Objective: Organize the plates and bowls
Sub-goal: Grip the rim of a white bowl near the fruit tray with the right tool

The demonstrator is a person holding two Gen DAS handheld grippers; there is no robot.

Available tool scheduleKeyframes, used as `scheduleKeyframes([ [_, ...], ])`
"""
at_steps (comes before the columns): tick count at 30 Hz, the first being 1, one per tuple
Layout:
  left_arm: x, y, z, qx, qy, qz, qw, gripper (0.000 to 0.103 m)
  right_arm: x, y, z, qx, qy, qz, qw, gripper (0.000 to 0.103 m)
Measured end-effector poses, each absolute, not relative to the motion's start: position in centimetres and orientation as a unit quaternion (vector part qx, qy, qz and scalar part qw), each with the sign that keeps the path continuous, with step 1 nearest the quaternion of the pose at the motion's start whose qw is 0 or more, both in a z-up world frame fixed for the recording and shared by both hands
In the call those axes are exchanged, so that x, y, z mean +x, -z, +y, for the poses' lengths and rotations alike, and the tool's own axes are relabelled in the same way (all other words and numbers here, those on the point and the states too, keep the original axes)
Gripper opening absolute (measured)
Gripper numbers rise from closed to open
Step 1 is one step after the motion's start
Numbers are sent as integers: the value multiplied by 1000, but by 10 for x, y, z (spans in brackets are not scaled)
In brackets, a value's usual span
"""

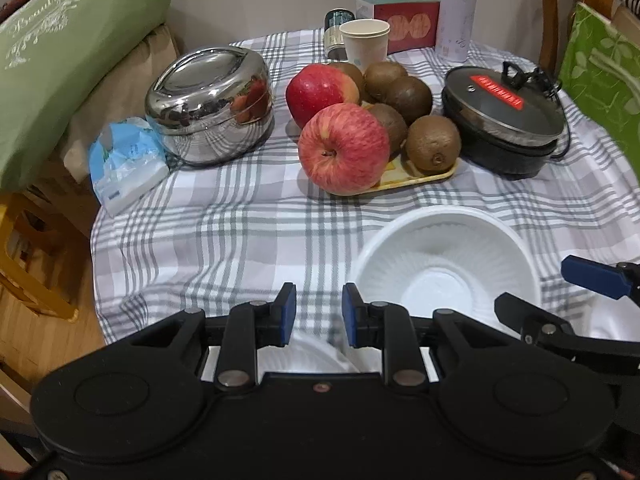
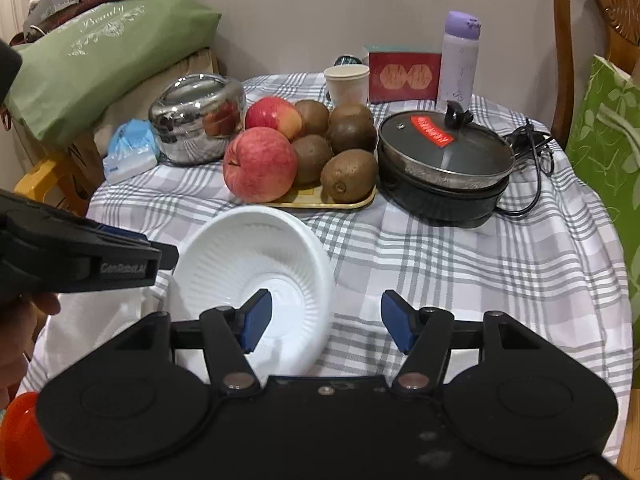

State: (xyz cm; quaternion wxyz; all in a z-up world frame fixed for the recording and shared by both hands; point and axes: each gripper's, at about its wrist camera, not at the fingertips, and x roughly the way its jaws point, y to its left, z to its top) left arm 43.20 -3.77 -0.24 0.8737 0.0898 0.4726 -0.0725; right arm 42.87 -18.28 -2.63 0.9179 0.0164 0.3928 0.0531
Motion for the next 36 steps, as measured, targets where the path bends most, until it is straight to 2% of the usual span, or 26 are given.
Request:
scheduleKeyframes([
  [5,440,10,-39,92,84,483,867,34,443,38,-180,13,-47,405,913,64],
  [11,440,-2,-25,49,114,462,878,34,458,47,-177,4,-45,422,905,52],
  [23,451,12,-24,65,142,507,848,34,479,58,-184,12,-33,451,892,50],
  [28,449,24,-37,100,123,505,848,30,481,60,-183,16,-36,456,889,48],
  [31,449,27,-43,95,137,511,843,29,482,61,-184,33,-51,463,885,40],
  [32,448,26,-45,92,139,511,844,21,482,60,-185,43,-53,464,883,41],
  [33,448,26,-46,93,137,510,844,18,482,58,-185,51,-52,462,884,41],
  [36,447,25,-48,90,133,506,847,14,482,50,-186,68,-54,454,887,41],
])
